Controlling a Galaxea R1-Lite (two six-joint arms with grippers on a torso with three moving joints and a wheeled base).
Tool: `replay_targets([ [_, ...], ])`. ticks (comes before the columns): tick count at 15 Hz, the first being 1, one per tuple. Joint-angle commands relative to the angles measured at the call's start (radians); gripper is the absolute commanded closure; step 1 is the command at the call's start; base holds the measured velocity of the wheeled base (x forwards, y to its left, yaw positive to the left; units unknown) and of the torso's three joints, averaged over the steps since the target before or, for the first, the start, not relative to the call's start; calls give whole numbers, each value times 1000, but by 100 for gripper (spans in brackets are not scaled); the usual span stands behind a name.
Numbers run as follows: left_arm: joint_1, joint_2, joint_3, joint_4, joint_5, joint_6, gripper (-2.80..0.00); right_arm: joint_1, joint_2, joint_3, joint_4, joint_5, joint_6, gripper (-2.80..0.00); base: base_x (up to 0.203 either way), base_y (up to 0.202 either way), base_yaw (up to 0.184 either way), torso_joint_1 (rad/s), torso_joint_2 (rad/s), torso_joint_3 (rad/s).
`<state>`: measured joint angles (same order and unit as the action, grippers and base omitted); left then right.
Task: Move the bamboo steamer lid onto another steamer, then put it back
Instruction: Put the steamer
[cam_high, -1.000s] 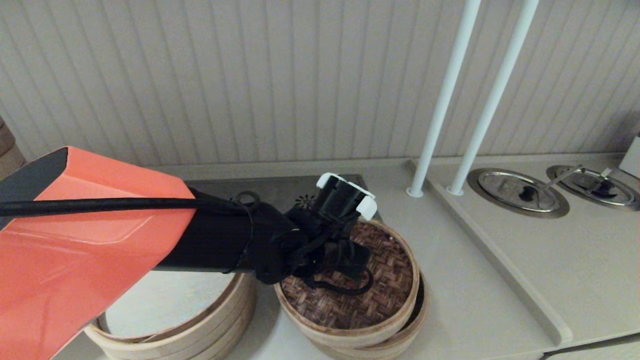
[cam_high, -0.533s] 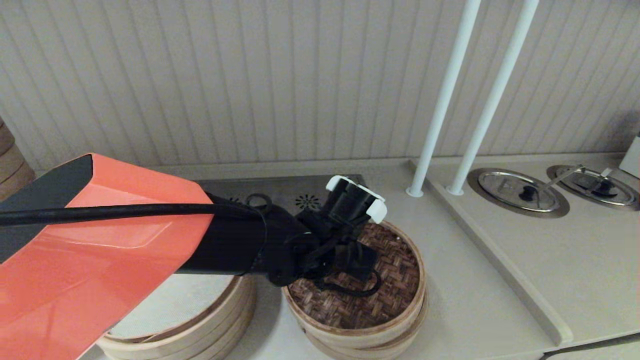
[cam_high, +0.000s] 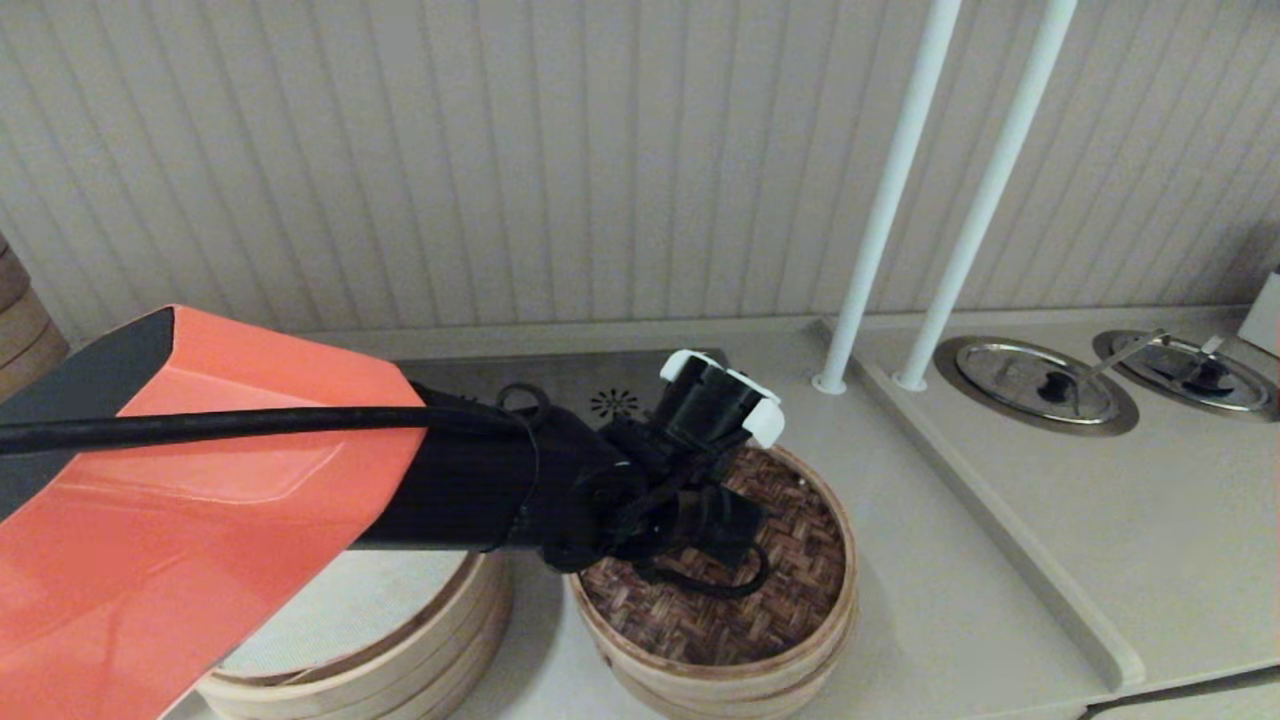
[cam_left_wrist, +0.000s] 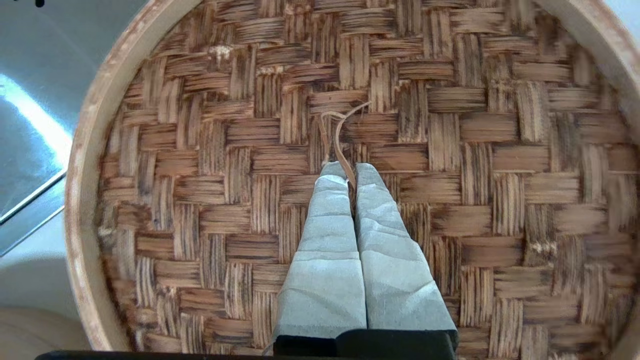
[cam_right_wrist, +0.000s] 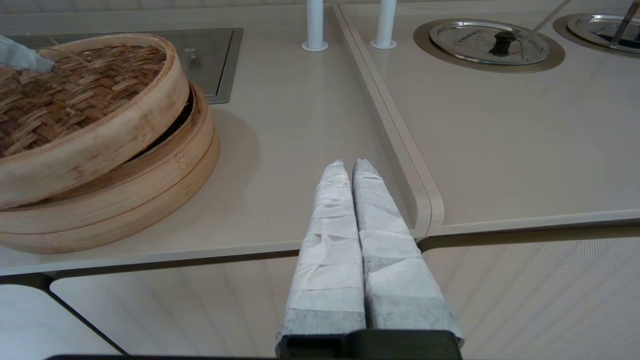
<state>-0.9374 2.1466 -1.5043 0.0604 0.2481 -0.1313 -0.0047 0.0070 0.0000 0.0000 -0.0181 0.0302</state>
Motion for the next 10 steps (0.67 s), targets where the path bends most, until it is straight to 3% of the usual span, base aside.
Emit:
replay_targets([
  [1, -3, -13, -1, 9, 7, 1, 0, 0, 1, 3, 0, 0, -1, 0, 0, 0, 0, 0, 0, 0],
  [10, -5, -29, -30, 39, 11, 48, 0, 0, 1, 3, 0, 0, 0, 0, 0, 0, 0, 0, 0, 0],
])
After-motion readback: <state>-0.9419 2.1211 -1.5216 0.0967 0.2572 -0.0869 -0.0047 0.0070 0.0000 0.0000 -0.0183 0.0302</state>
